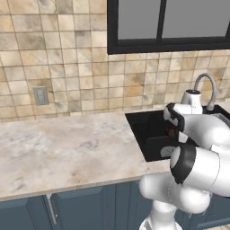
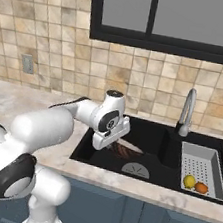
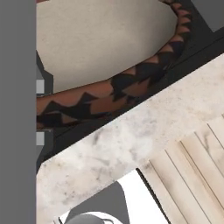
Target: Dump the tangerine and lemon from the bowl so the bowl can be washed. Place the bowl in the sink after clearing the leftovers.
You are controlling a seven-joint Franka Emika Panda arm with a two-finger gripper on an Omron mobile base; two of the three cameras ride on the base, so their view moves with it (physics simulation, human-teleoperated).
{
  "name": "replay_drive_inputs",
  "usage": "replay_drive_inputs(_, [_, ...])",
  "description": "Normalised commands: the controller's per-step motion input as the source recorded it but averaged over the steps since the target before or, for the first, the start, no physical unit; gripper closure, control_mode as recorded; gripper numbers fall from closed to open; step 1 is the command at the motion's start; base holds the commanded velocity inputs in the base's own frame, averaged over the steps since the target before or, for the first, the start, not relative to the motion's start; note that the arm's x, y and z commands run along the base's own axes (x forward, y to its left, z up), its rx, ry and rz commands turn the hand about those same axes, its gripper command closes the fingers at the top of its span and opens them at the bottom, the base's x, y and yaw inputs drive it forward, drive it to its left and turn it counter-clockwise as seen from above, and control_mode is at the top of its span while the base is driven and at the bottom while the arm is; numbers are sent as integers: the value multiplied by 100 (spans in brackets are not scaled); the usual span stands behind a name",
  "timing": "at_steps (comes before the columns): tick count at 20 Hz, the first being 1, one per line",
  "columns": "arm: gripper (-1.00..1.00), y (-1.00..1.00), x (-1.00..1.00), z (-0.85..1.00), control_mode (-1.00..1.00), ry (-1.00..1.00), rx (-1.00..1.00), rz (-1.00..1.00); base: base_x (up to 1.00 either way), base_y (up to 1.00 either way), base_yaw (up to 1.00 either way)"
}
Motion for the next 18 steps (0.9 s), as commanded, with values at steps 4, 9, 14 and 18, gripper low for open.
replay_drive_inputs(4, [100,-10,37,-44,-100,0,0,0,0,0,0])
replay_drive_inputs(9, [100,0,12,-47,-100,0,4,0,0,0,0])
replay_drive_inputs(14, [100,-24,24,-12,-100,1,2,-2,0,0,0])
replay_drive_inputs(18, [100,-51,26,-42,-100,0,0,-9,0,0,0])
